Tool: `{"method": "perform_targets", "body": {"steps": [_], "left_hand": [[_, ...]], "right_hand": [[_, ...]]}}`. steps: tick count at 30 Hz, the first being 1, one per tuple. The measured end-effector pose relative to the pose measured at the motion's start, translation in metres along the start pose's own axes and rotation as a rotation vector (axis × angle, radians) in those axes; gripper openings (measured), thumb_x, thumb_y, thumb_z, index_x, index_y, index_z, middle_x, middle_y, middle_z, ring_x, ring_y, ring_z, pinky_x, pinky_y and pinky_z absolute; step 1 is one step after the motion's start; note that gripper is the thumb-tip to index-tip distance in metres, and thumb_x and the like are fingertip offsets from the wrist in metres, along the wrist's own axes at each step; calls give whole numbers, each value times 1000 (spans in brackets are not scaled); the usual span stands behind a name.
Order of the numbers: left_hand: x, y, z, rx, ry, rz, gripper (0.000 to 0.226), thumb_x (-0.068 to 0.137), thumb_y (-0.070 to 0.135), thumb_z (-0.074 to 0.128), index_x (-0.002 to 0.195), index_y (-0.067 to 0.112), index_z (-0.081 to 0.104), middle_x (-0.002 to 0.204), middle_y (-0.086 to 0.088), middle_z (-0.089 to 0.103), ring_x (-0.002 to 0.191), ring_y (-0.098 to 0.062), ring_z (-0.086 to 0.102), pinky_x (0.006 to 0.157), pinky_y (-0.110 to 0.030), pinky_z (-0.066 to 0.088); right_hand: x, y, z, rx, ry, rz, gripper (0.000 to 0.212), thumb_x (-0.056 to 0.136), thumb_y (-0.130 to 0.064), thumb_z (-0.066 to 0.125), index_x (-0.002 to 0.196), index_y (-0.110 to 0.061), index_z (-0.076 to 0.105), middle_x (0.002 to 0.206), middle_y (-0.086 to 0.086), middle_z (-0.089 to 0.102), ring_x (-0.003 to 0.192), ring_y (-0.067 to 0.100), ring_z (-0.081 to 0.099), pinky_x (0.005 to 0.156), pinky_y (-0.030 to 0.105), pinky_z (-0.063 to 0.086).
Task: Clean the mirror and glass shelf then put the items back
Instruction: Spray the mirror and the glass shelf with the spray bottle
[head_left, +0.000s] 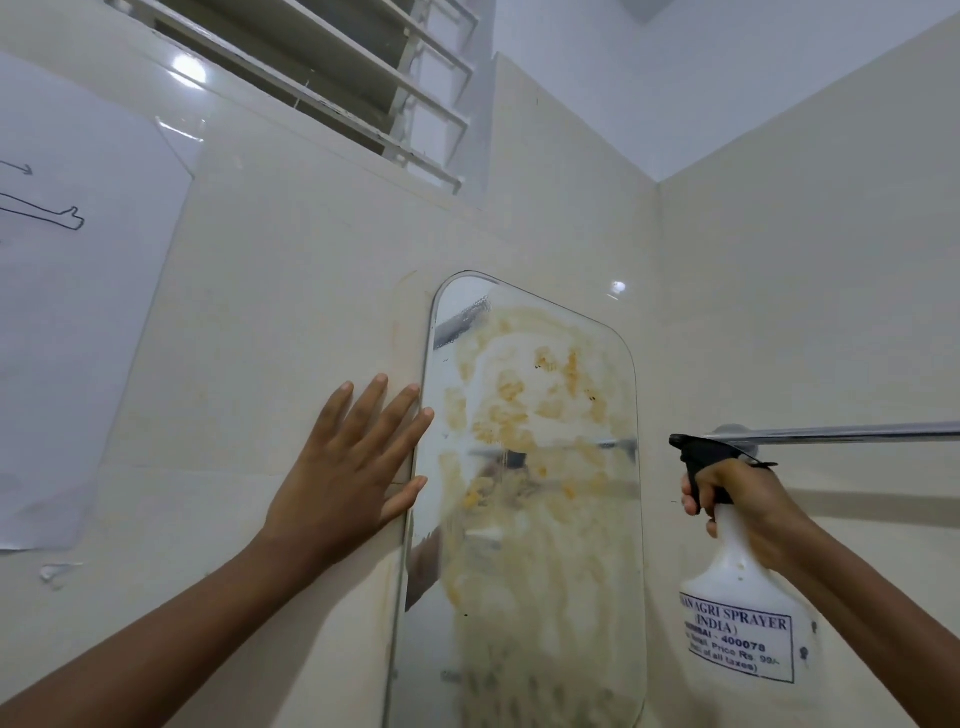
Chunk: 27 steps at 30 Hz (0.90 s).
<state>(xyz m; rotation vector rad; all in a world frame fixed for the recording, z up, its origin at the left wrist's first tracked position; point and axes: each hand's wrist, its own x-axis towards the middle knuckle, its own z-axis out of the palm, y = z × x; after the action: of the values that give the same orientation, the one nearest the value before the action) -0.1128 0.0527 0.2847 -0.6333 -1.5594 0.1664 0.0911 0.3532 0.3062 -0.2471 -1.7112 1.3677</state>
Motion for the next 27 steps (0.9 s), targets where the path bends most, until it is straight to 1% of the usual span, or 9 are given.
{"method": "perform_targets", "body": {"steps": [2,4,6,11,15,18,21,24,27], "left_hand": [[0,0,0,2,-5,0,63,91,50,27,141,13,38,145,-15,43,134,-39,37,109,-53,23],[0,0,0,8,-10,0,63,91,51,27,141,13,38,145,-15,43,134,-39,37,109,-53,24],[0,0,0,11,-10,2,63,92,51,26,141,13,38,145,-15,42,134,-39,37,109,-53,24],[0,0,1,-4,-2,3,63,92,50,26,142,13,37,146,-15,41,135,-39,36,110,-54,24],[0,0,1,0,-7,-4,64,92,51,25,143,13,34,147,-15,40,135,-39,35,110,-54,23],[0,0,1,6,-7,-3,63,92,51,25,143,13,32,147,-15,39,136,-39,34,111,-54,22],[0,0,2,10,-11,-4,63,92,50,26,143,13,32,148,-14,39,136,-39,33,111,-53,22],[-1,0,3,15,-8,-3,64,92,51,26,144,14,31,148,-14,38,136,-39,33,112,-53,21],[-1,0,4,19,-2,1,64,92,51,25,144,14,29,149,-15,37,137,-39,30,112,-53,20]], "right_hand": [[-8,-2,6,7,-51,-3,18,62,11,36,64,-1,50,64,14,53,46,15,51,39,23,30],[-18,-4,12,6,-132,-5,23,63,12,36,71,4,56,69,17,61,50,13,59,42,24,31],[-27,-6,20,13,-192,-23,25,63,13,36,74,6,57,71,18,64,49,11,61,38,23,32],[-41,-5,37,32,-218,-60,19,47,1,45,64,1,53,61,15,53,49,20,48,37,23,31],[-49,2,39,21,-287,-41,30,65,15,35,80,6,59,70,19,63,44,12,56,36,23,32],[-47,11,34,2,-217,-37,25,64,14,37,76,7,58,67,18,61,48,17,56,37,23,33],[-41,20,24,-8,-93,-29,16,56,6,42,66,3,54,61,17,53,51,22,47,39,23,31],[-34,31,8,-24,-6,19,23,59,12,39,70,4,58,67,19,61,61,24,55,45,25,29],[-27,43,-4,-40,56,93,31,49,9,41,74,4,58,74,19,65,67,23,60,41,21,30]]}}
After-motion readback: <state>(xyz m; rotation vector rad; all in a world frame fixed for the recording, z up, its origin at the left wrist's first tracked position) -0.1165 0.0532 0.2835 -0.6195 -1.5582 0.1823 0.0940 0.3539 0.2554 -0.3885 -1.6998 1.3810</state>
